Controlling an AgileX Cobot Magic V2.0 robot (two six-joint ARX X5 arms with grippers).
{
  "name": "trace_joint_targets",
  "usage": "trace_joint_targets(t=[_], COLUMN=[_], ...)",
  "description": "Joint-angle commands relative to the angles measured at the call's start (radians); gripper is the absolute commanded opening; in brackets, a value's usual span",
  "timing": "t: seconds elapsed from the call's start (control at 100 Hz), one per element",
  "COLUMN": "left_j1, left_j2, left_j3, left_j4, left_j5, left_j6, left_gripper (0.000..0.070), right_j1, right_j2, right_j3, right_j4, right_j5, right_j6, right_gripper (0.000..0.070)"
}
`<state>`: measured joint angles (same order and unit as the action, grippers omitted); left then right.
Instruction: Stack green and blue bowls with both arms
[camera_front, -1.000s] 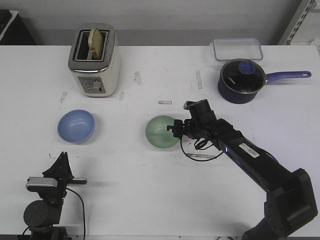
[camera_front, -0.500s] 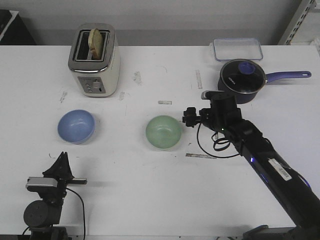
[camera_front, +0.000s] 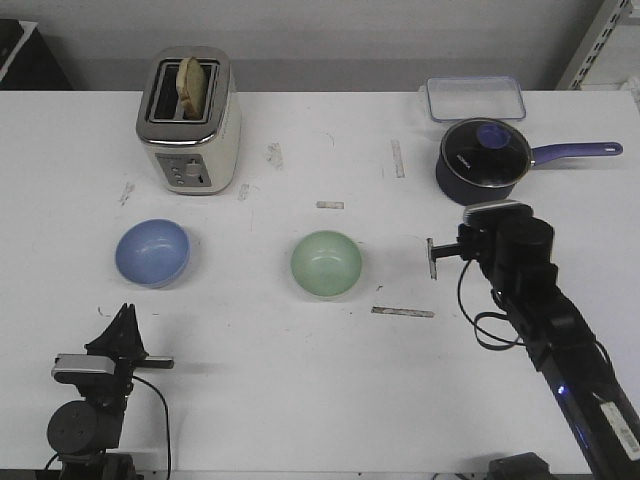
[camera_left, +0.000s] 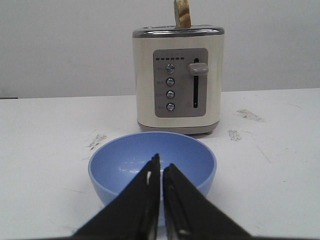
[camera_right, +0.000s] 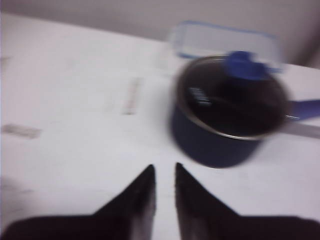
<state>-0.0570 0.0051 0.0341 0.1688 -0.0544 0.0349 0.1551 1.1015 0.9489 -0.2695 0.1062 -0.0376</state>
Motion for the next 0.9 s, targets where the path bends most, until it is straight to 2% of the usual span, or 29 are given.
trace_joint_targets(t=[0.0, 0.21, 0.3, 0.63, 0.78, 0.89], left_j1=[-0.002, -0.002, -0.002, -0.002, -0.002, -0.002], left_j2=[-0.002, -0.002, -0.002, -0.002, -0.002, -0.002], left_j3=[-0.021, -0.021, -0.021, -0.021, -0.021, -0.021], left_j4=[0.012, 0.012, 0.012, 0.012, 0.012, 0.012], left_j5=[-0.003, -0.003, -0.002, -0.003, -0.003, -0.003], left_j6=[0.003, 0.003, 0.003, 0.003, 0.003, 0.003], left_gripper=[0.0001, 0.0001, 0.0001, 0.0001, 0.0001, 0.0001], right_j1=[-0.026, -0.141, -0.153, -0.154, -0.153, -0.153], right_j2=[-0.043, -0.245, -0.331, -0.655, -0.774, -0.846], right_j3=[-0.052, -0.313, -0.398, -0.598, -0.605, -0.605], right_j4=[0.057, 0.323, 0.367, 0.327, 0.246, 0.237], right_j5=[-0.003, -0.004, -0.004, -0.002, -0.001, -0.002], right_j6=[-0.016, -0.015, -0.015, -0.014, -0.014, 0.001], right_gripper=[0.0012, 0.0012, 0.0012, 0.0012, 0.0012, 0.0012])
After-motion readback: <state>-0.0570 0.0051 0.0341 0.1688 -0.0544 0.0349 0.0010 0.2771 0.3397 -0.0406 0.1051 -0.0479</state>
